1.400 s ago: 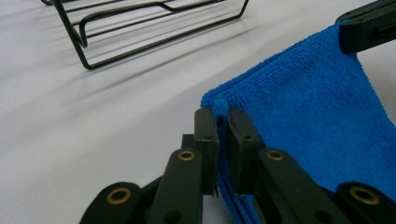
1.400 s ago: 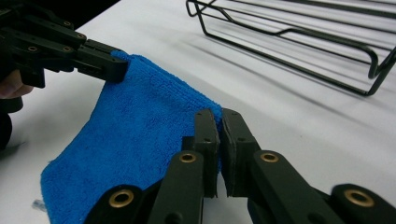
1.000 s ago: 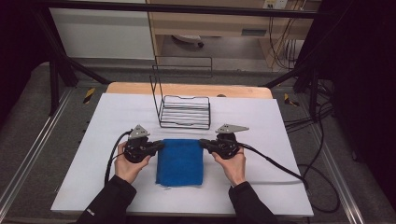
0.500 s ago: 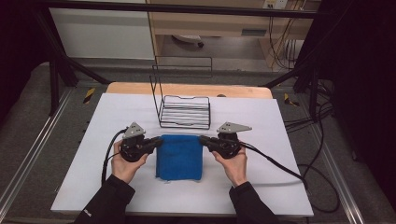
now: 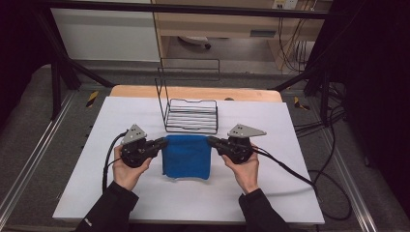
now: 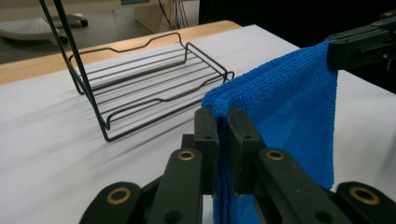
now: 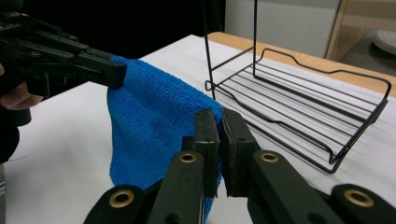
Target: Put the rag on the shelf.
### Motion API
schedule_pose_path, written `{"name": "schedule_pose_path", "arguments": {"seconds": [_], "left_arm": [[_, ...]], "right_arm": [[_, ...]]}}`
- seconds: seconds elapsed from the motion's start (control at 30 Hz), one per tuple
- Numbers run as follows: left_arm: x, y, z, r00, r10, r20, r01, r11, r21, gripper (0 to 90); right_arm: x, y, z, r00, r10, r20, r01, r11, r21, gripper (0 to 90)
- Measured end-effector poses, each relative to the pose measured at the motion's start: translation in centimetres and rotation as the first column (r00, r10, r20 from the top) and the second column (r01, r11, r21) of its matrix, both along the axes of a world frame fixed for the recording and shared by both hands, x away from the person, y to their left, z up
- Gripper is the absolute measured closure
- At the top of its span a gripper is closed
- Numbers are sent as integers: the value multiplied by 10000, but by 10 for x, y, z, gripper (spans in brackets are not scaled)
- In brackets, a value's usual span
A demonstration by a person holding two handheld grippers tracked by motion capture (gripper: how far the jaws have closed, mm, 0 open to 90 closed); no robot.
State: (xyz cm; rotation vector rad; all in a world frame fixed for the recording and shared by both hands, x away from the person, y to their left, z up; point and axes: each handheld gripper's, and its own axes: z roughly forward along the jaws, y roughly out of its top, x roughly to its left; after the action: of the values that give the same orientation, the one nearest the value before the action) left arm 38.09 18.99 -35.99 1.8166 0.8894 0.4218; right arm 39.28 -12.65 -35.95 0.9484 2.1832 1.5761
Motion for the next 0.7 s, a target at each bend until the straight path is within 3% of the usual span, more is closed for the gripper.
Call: {"name": "schedule_pose_path", "arguments": {"seconds": [0.2,0.7], "left_arm": [[-5,0,8,9989,61,456,-51,9998,-203,834],[-10,-3,25,9938,243,1083,-174,9978,-640,835]], "right_arm": [[-5,-1,10,9993,-20,382,13,9998,198,864],[-16,-3,32,9926,-244,1187,186,9986,497,864]]}}
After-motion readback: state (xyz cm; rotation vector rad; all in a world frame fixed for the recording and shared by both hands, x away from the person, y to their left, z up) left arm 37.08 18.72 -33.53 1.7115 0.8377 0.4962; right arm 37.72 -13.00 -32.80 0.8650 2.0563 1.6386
